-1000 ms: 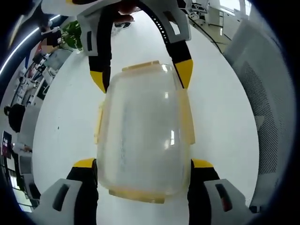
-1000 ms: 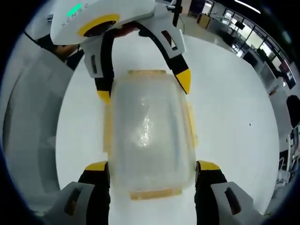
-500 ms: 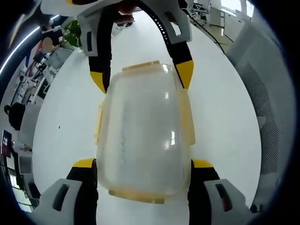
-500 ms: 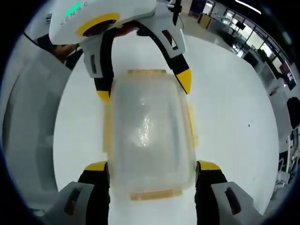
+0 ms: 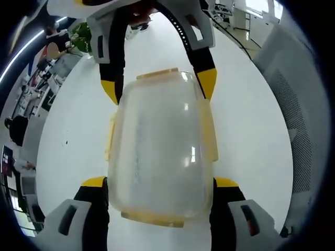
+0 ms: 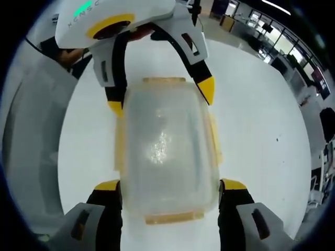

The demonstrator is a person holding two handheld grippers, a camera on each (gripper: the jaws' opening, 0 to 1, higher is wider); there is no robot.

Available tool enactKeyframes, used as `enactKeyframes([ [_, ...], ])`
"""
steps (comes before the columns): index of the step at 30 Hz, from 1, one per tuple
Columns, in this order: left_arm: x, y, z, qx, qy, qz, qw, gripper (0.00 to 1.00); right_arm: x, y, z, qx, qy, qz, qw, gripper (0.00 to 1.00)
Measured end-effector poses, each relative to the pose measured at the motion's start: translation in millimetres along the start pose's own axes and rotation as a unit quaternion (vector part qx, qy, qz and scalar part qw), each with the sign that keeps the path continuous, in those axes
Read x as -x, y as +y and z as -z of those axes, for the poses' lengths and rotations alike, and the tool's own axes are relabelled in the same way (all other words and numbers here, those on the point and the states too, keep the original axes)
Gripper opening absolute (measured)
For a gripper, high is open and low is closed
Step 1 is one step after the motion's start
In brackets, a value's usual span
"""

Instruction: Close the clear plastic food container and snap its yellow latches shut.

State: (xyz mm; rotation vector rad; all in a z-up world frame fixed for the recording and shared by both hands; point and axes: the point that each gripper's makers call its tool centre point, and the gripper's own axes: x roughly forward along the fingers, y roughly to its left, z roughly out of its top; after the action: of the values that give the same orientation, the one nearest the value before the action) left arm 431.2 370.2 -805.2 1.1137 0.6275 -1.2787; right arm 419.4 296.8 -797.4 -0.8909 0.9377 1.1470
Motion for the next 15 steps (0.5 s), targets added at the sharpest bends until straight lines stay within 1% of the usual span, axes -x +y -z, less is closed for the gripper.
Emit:
enactKeyframes([
  [6, 0.3, -0.1, -0.6, -0.001, 0.002, -0.003, 1.0000, 0.79, -0.5, 0.2, 0.3, 0.002, -0.001, 0.007, 1.0000, 0.76],
  [10, 0.8, 1.1, -2.1, 0.006, -0.002, -0.007, 1.0000, 0.80, -0.9, -2.3, 1.1, 0.011, -0.003, 0.016, 0.9998, 0.78],
  [12, 0.5, 1.4, -2.6, 0.007, -0.002, -0.012, 0.9999, 0.81, -0.3, -2.3, 0.2, 0.008, -0.008, 0.016, 0.9998, 0.81],
  [13, 0.1, 0.5, -1.5, -0.001, -0.001, -0.016, 0.9999, 0.82, 0.9, -1.3, -1.3, -0.002, -0.018, 0.014, 0.9997, 0.82],
  [15, -1.2, -2.0, 0.3, -0.007, 0.004, -0.017, 0.9998, 0.86, 2.8, -5.4, 2.4, -0.007, -0.015, 0.024, 0.9996, 0.86],
])
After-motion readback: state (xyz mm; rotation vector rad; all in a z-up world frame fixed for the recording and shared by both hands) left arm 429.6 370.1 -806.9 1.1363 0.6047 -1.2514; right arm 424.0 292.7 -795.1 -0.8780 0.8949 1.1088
